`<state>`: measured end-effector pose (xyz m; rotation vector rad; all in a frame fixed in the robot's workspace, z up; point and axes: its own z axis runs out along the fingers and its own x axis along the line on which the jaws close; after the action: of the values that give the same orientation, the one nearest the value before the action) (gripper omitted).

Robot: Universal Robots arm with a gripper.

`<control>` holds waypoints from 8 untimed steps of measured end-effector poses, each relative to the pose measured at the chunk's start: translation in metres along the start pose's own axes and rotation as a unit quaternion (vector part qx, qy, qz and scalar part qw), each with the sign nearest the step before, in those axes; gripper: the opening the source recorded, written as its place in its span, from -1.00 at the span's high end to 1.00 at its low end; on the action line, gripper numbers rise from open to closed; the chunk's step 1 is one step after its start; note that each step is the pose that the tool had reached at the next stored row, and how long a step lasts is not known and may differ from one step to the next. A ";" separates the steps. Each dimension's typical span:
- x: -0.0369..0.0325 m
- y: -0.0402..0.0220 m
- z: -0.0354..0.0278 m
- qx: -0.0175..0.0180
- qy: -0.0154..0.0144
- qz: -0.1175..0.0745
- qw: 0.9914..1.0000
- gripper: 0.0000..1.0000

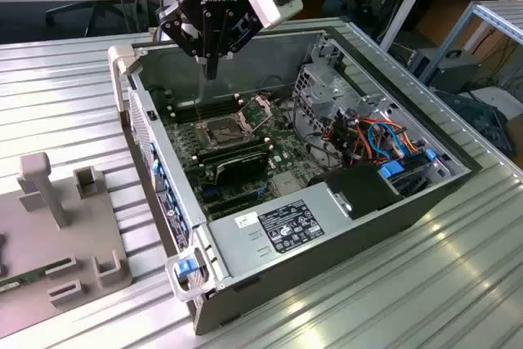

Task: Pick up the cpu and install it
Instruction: 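Reach for the cpu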

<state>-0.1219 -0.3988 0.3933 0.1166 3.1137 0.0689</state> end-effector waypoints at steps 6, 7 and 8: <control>0.0000 0.0000 0.0000 0.000 0.000 0.000 1.000 0.79; 0.0000 0.0000 0.0000 0.000 0.000 0.000 1.000 0.79; 0.0000 0.0000 0.0000 0.000 0.000 0.000 1.000 0.79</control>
<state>-0.1219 -0.3989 0.3933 0.1166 3.1137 0.0689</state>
